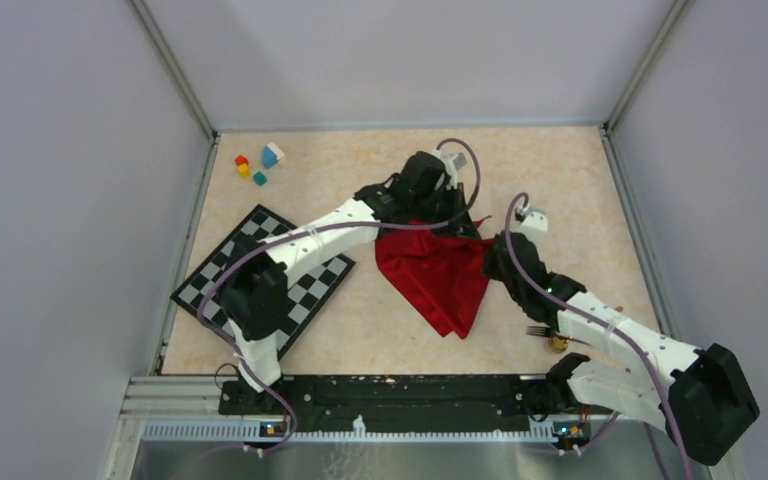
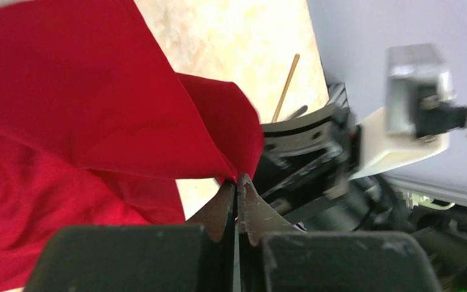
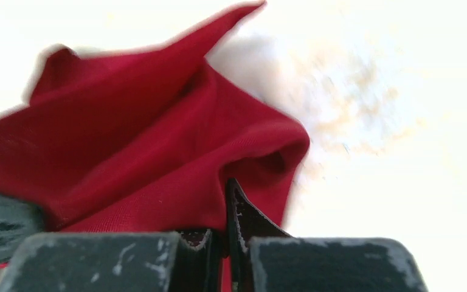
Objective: Fold the napkin into a case and place the utensils inside
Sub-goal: Pick up the crumpled napkin from the center of the board, then place the crumpled napkin at the center of the board.
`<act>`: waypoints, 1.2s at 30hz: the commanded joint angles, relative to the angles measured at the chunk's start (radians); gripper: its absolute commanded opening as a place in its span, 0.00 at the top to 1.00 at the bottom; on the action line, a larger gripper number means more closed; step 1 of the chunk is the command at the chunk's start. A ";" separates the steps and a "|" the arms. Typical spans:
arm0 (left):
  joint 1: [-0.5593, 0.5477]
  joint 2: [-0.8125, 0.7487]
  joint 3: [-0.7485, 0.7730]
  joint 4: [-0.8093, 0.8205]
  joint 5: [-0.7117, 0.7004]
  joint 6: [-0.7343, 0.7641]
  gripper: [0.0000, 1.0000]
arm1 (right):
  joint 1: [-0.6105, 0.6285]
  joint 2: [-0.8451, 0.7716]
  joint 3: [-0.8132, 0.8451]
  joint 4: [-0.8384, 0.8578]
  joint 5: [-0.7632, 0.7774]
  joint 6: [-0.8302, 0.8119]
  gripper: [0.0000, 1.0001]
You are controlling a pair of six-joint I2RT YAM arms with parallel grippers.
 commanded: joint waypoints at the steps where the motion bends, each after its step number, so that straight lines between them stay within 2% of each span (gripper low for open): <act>1: 0.137 -0.209 -0.024 0.008 -0.020 0.059 1.00 | -0.108 0.019 0.189 0.153 -0.189 -0.297 1.00; 5: 0.213 -0.386 -0.023 0.081 -0.055 0.203 1.00 | -0.112 0.075 0.520 -0.084 -0.497 -0.571 1.00; 9: 0.212 -0.573 0.015 0.110 -0.046 0.359 1.00 | -0.105 0.071 0.814 -0.302 -0.816 -0.660 1.00; 13: 0.210 -0.732 0.017 0.152 0.052 0.406 1.00 | -0.088 0.018 0.905 -0.278 -1.184 -0.540 1.00; 16: 0.209 -0.825 0.013 0.179 0.103 0.410 1.00 | -0.061 0.002 0.896 -0.104 -1.458 -0.364 1.00; 18: 0.209 -0.866 -0.012 0.212 0.112 0.399 1.00 | -0.052 -0.007 0.874 -0.008 -1.535 -0.268 1.00; 22: 0.209 -0.852 -0.020 0.196 0.005 0.370 1.00 | -0.068 0.018 0.876 -0.070 -1.519 -0.284 1.00; 24: 0.209 -0.793 0.016 0.116 -0.130 0.358 1.00 | -0.114 0.056 0.917 -0.239 -1.356 -0.359 1.00; 25: 0.210 -0.741 0.062 0.035 -0.204 0.355 1.00 | -0.156 0.080 0.933 -0.326 -1.267 -0.381 1.00; 28: 0.229 -0.525 0.194 -0.176 -0.334 0.369 1.00 | -0.392 0.164 0.903 -0.459 -1.194 -0.373 1.00; 30: 0.260 -0.393 0.220 -0.219 -0.330 0.384 1.00 | -0.550 0.247 0.854 -0.492 -1.165 -0.380 1.00; 33: 0.311 -0.156 0.260 -0.209 -0.312 0.412 0.99 | -0.656 0.437 0.845 -0.461 -1.173 -0.400 1.00; 35: 0.358 0.060 0.393 -0.267 -0.264 0.431 0.81 | -0.689 0.611 0.903 -0.417 -1.146 -0.439 0.98; 36: 0.377 0.165 0.517 -0.351 -0.266 0.431 0.75 | -0.705 0.709 0.978 -0.472 -1.072 -0.481 0.92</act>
